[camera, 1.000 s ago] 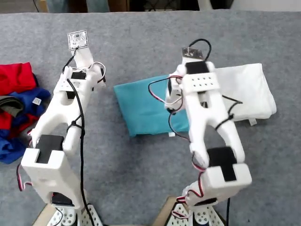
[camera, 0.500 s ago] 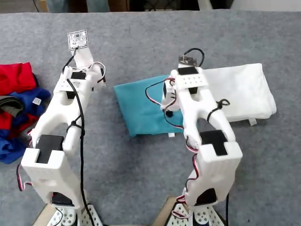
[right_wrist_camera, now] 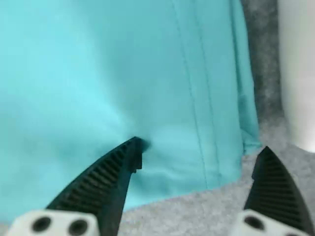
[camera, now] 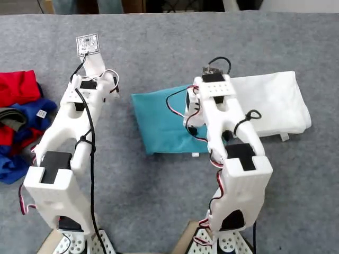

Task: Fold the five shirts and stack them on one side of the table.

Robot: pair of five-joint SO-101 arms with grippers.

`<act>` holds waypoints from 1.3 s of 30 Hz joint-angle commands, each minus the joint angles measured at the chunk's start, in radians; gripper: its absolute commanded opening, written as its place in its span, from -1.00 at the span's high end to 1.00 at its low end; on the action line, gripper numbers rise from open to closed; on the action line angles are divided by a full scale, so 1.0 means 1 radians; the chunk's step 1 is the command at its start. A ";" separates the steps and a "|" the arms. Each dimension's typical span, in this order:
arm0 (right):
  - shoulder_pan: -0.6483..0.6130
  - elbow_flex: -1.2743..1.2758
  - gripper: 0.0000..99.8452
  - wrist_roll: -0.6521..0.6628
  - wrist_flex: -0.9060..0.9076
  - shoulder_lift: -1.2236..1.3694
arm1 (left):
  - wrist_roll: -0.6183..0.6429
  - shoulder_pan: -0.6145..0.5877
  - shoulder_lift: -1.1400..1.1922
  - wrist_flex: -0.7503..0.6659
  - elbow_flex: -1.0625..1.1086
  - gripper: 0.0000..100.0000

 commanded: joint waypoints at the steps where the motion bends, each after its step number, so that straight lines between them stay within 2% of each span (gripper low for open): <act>1: 0.012 -0.053 0.26 0.011 0.018 -0.031 | 0.006 -0.007 -0.057 0.006 -0.007 0.94; 9: 0.014 -0.056 0.26 0.011 -0.135 0.173 | 0.006 -0.008 -0.057 0.005 0.004 0.94; 13: 0.011 -0.082 0.27 0.012 -0.130 0.214 | 0.006 -0.008 -0.057 0.005 0.005 0.94; 15: 0.012 -0.096 0.35 0.012 -0.123 0.214 | 0.006 -0.008 -0.057 0.005 0.004 0.94; 20: 0.012 -0.091 0.75 0.012 -0.123 0.214 | 0.006 -0.008 -0.057 0.005 0.004 0.94; 22: 0.012 -0.091 0.80 0.031 -0.123 0.211 | 0.006 -0.008 -0.057 0.005 0.004 0.94; 28: 0.011 -0.142 0.83 0.048 -0.055 0.209 | 0.006 -0.008 -0.057 0.005 0.004 0.94; 31: 0.011 -0.186 0.98 0.078 -0.021 0.209 | 0.006 -0.008 -0.057 0.005 0.004 0.94; 39: 0.015 -0.375 0.97 0.127 0.129 0.208 | 0.006 -0.010 -0.057 0.005 0.002 0.94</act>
